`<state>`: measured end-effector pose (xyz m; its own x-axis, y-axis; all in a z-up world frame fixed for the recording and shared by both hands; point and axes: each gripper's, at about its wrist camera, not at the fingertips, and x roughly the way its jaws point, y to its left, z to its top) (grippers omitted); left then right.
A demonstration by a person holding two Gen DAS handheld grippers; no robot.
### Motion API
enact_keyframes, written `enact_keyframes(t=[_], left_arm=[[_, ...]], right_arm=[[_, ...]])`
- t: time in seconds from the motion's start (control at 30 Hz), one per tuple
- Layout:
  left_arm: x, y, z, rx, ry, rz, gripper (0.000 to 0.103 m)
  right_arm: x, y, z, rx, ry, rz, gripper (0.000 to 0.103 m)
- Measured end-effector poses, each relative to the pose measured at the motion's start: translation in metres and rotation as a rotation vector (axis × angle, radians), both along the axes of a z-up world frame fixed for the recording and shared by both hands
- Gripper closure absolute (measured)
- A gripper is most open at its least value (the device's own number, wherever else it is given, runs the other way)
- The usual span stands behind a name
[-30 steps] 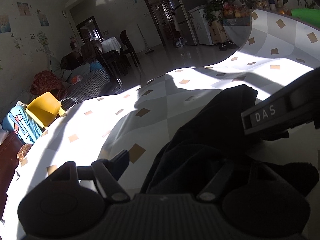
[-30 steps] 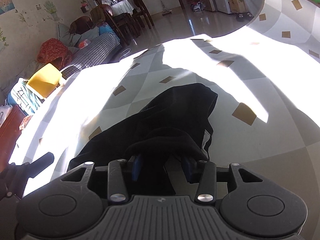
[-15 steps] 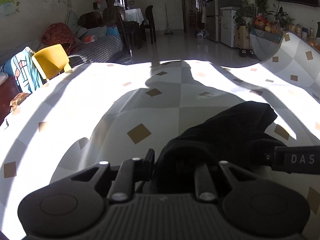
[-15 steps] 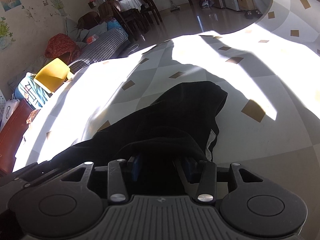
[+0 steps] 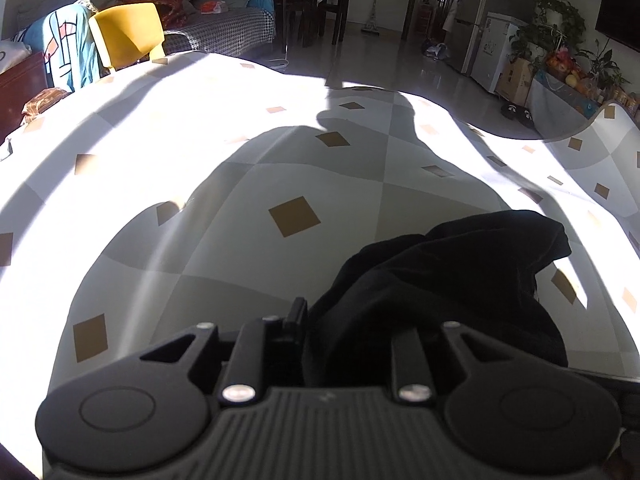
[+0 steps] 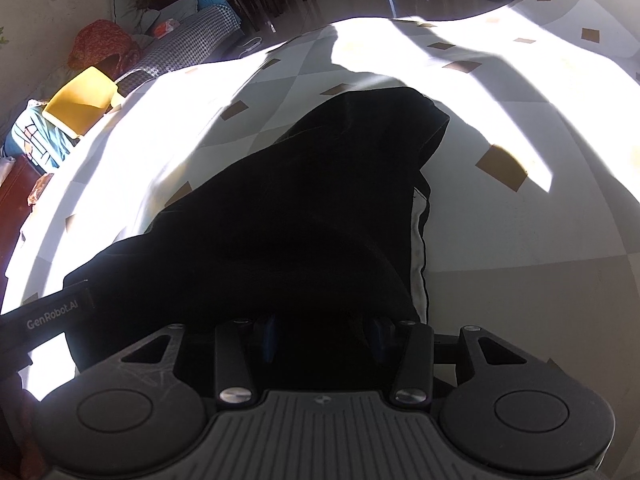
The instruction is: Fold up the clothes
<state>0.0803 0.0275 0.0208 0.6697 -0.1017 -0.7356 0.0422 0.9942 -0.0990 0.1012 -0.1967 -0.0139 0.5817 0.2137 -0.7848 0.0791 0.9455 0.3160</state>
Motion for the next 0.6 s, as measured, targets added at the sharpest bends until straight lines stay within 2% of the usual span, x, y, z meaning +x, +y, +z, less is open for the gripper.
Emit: enact_keyframes(t=[0.07, 0.13, 0.33, 0.4, 0.6], left_arm=[[-0.004, -0.007, 0.003, 0.039, -0.022, -0.025, 0.075], [-0.011, -0.018, 0.008, 0.099, -0.065, -0.056, 0.059], [-0.033, -0.049, 0.020, 0.261, -0.213, -0.160, 0.035], [-0.039, -0.058, 0.021, 0.303, -0.249, -0.190, 0.032], [-0.045, -0.079, 0.019, 0.365, -0.293, -0.253, 0.033]], right_arm=[[-0.001, -0.004, 0.004, 0.010, -0.039, -0.028, 0.060], [-0.003, -0.004, 0.009, -0.002, -0.079, -0.041, 0.060], [-0.003, -0.009, 0.018, 0.013, -0.133, -0.068, 0.060], [-0.002, -0.011, 0.021, 0.018, -0.142, -0.083, 0.060], [0.000, -0.016, 0.023, 0.041, -0.137, -0.111, 0.060]])
